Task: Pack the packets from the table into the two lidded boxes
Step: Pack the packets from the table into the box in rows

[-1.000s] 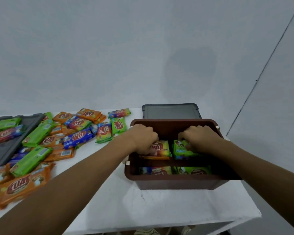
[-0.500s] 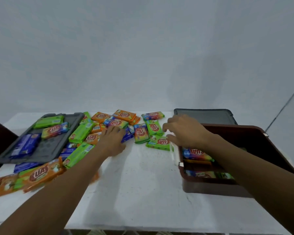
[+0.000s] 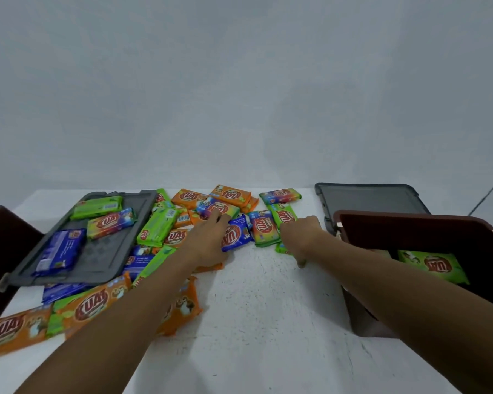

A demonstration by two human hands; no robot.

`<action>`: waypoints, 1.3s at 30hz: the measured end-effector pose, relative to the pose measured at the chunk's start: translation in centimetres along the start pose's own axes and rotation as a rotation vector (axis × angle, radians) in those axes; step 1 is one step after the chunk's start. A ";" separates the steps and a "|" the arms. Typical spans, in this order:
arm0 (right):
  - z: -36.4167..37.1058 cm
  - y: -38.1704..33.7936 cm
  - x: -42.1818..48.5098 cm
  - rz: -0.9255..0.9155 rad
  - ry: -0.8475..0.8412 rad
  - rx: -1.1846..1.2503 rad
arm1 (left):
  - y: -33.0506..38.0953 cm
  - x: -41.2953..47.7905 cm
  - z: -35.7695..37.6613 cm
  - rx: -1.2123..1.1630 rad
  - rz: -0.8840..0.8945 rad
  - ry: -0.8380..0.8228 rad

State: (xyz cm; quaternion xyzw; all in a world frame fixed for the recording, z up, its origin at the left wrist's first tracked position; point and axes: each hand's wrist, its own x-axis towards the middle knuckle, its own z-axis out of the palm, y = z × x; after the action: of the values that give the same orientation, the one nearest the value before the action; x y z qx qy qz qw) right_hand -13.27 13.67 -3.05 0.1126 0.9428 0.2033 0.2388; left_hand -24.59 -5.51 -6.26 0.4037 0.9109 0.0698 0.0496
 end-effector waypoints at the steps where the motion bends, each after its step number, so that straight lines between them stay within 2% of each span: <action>1: 0.0 0.0 0.1 0.011 0.005 0.009 | -0.1 -0.1 -0.2 -0.033 -0.001 -0.001; 5: 0.1 -0.1 0.1 0.031 0.010 0.062 | 0.0 -0.2 -1.3 -0.153 -0.020 0.020; 8: -0.3 0.2 -0.6 -0.067 -0.011 0.124 | 0.2 -0.4 -2.0 -0.247 -0.042 0.037; 13: -2.0 2.3 -1.8 -0.135 0.018 0.401 | 1.5 -0.4 -3.6 -0.287 -0.062 0.072; 19: -4.2 7.8 -5.5 -0.112 0.178 0.789 | 5.0 0.3 -5.5 -0.438 -0.045 0.105; 24: -2.4 13.8 -10.2 -0.193 0.162 1.001 | 9.2 1.5 -7.0 -0.552 0.031 0.099; 27: 1.1 17.7 -12.3 -0.193 0.097 1.109 | 13.0 2.5 -8.2 -0.539 0.176 -0.017; 30: 5.5 20.7 -13.2 -0.192 0.007 1.052 | 17.3 3.4 -8.9 -0.418 0.353 -0.046; 34: 10.7 23.1 -14.3 -0.226 -0.102 0.899 | 23.9 4.3 -8.6 -0.405 0.527 -0.018; 36: 12.6 23.4 -14.7 -0.258 -0.157 0.785 | 26.5 4.5 -7.7 -0.312 0.583 -0.113; 39: 14.6 23.1 -14.6 -0.258 -0.199 0.578 | 29.1 4.5 -4.5 -0.045 0.642 -0.324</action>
State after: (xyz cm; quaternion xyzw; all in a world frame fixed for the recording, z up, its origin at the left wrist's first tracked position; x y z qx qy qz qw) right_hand 9.24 34.57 1.25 0.0748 0.9400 -0.1165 0.3119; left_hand -7.10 16.80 2.85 0.6738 0.7162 0.0368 0.1778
